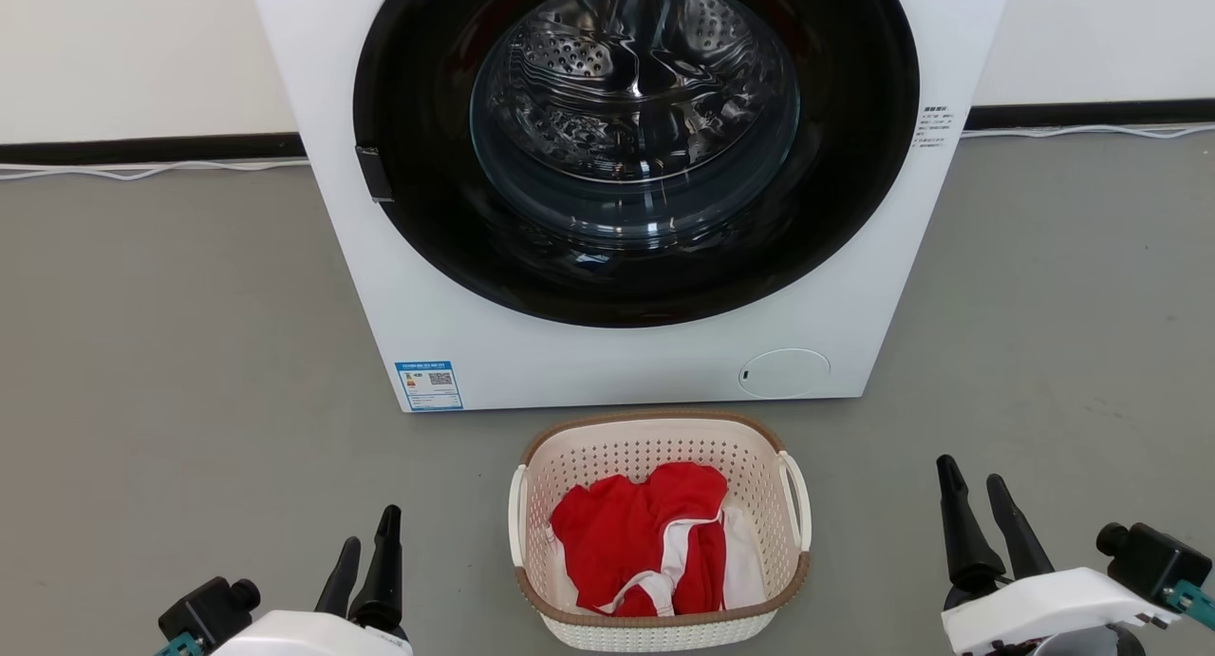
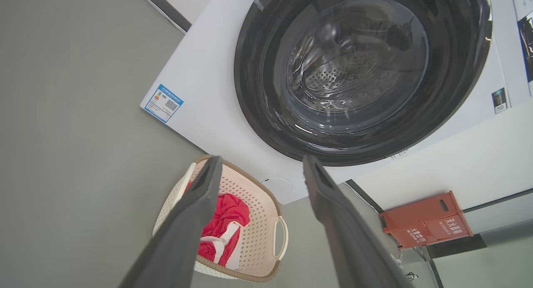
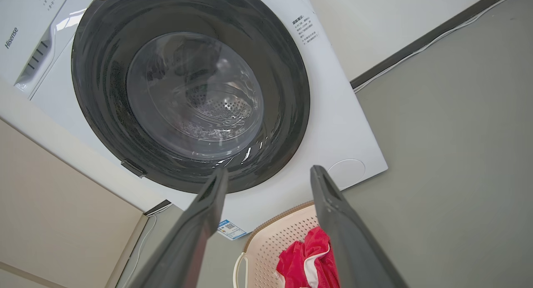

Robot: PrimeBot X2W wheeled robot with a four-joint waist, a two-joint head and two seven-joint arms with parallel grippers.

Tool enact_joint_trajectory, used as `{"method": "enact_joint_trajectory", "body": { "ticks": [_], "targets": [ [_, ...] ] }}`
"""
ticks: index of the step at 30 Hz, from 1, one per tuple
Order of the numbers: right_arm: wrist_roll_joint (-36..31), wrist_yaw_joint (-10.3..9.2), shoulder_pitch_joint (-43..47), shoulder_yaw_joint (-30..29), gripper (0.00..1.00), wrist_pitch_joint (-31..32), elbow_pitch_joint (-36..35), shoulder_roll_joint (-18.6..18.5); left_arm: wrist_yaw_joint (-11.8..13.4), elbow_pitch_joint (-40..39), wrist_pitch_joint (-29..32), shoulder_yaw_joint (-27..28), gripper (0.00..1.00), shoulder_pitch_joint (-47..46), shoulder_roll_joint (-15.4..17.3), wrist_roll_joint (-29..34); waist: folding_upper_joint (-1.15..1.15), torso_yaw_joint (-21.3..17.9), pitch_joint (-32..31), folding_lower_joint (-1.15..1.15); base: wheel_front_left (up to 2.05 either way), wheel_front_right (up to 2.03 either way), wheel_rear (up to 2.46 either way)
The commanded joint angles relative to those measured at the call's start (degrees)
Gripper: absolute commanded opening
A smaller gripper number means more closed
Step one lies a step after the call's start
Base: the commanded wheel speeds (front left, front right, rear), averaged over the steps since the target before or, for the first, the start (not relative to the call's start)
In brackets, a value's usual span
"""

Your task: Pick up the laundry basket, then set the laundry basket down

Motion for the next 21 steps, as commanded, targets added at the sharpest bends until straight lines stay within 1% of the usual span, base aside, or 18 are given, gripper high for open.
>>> {"method": "enact_joint_trajectory", "body": {
  "ticks": [1,2,3,11,12,21],
  "targets": [
    [-2.8,0.25,-1.2,1.1,1.00,-1.3,-1.2,-0.7,0.5,-1.2,-1.1,0.7,1.00,-2.7,0.5,2.5,0.00,0.0,0.0,0.00,0.00,0.00,0.00],
    [-2.8,0.25,-1.2,1.1,1.00,-1.3,-1.2,-0.7,0.5,-1.2,-1.1,0.7,1.00,-2.7,0.5,2.5,0.00,0.0,0.0,0.00,0.00,0.00,0.00],
    [-4.5,0.26,-1.4,1.4,1.00,-1.6,-0.9,-0.6,0.6,-1.1,-1.4,0.6,1.00,-2.7,0.5,3.8,0.00,0.0,0.0,0.00,0.00,0.00,0.00],
    [-11.1,0.29,-1.9,2.3,1.00,-3.0,-0.2,-0.7,1.1,-0.6,-2.8,0.3,1.00,-2.8,0.6,9.3,0.00,-0.1,0.0,0.00,0.00,0.00,0.00],
    [-11.1,0.29,-1.9,2.3,1.00,-3.0,-0.2,-0.7,1.1,-0.6,-2.8,0.3,1.00,-2.8,0.6,9.3,0.00,-0.1,0.0,0.00,0.00,0.00,0.00],
    [-18.1,0.32,-2.0,2.7,1.00,-4.5,0.4,-0.7,1.6,0.0,-4.3,-0.1,1.00,-3.0,0.7,15.8,0.00,0.0,-0.1,0.00,0.00,0.00,0.00]
  ]
}}
